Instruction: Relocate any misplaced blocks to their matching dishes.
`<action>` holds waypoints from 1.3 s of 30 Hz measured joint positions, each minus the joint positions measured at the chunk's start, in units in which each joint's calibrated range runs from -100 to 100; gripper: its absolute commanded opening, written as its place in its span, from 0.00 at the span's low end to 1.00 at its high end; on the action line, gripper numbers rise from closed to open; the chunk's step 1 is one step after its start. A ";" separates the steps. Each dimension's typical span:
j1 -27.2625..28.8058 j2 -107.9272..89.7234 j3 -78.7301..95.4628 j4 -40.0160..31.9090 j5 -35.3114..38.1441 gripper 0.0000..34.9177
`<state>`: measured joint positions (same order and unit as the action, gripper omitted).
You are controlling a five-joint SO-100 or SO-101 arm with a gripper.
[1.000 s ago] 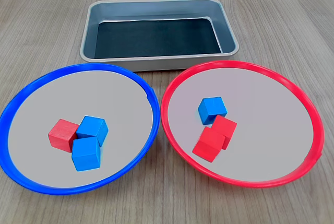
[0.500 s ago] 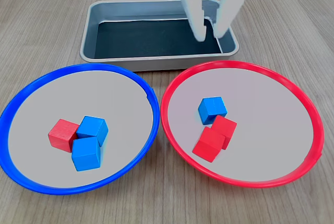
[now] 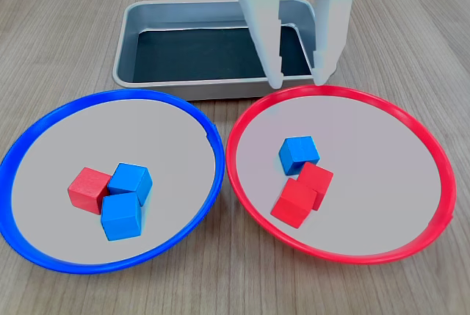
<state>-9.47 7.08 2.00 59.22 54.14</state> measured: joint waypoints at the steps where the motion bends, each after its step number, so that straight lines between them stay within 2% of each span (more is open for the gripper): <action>1: -0.44 0.26 0.18 0.08 0.00 0.35; 7: -0.88 2.56 0.54 0.98 -0.20 0.35; 10: -0.80 7.33 -5.90 5.79 -0.83 0.34; 17: 0.09 14.32 -17.51 11.26 -1.17 0.34; 28: 0.80 26.34 -32.67 12.89 -1.27 0.34; 39: 0.62 29.24 -35.57 17.05 -1.95 0.35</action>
<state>-8.85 36.32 -33.58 76.26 52.19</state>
